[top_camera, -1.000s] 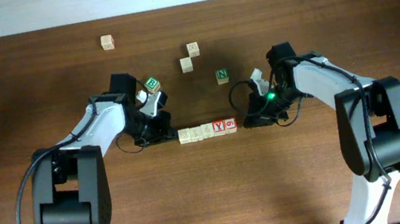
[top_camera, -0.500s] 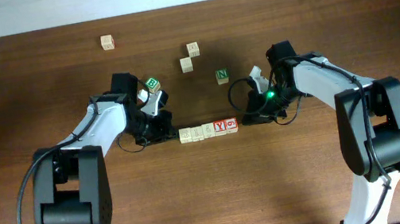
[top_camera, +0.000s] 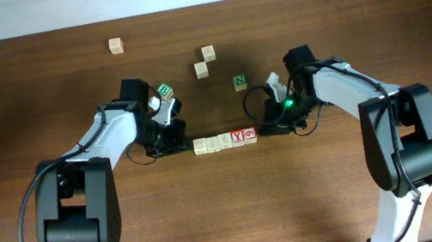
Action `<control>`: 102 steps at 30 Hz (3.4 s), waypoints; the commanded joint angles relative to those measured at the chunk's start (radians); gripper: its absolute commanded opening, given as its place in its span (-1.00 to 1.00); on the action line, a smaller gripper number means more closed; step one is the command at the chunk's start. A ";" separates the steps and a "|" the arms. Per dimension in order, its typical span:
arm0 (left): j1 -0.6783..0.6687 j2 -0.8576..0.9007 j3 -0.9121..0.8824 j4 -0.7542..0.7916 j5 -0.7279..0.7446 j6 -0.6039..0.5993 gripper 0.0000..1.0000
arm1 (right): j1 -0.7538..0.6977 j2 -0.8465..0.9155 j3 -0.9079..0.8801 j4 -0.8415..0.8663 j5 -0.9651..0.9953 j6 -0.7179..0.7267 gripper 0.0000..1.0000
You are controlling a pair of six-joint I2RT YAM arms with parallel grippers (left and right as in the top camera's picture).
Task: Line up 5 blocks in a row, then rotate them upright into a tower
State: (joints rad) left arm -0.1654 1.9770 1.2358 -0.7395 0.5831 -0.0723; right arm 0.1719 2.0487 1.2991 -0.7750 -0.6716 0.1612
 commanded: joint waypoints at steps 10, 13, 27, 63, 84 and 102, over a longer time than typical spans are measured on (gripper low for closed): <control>-0.011 0.004 -0.008 0.003 -0.004 -0.004 -1.00 | 0.007 0.002 -0.007 0.006 -0.029 0.040 -0.91; -0.011 0.004 -0.008 0.006 -0.004 -0.004 -1.00 | 0.015 0.002 -0.007 0.005 -0.037 0.040 -0.91; -0.011 0.004 -0.008 0.006 -0.004 -0.003 -1.00 | 0.044 0.002 -0.007 0.008 -0.091 0.047 -0.91; -0.011 0.004 -0.007 0.007 -0.042 -0.011 -1.00 | 0.062 -0.057 -0.004 0.032 -0.215 0.031 -0.91; -0.016 0.004 -0.007 0.004 -0.058 -0.011 -1.00 | 0.143 -0.087 0.075 0.001 -0.214 0.032 -0.91; -0.016 0.004 -0.007 0.005 -0.058 -0.011 -1.00 | 0.188 -0.114 0.083 0.020 -0.173 0.066 -0.91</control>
State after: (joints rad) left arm -0.1852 1.9770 1.2339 -0.7368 0.4885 -0.0765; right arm 0.3637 1.9476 1.3632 -0.7559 -0.8482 0.2146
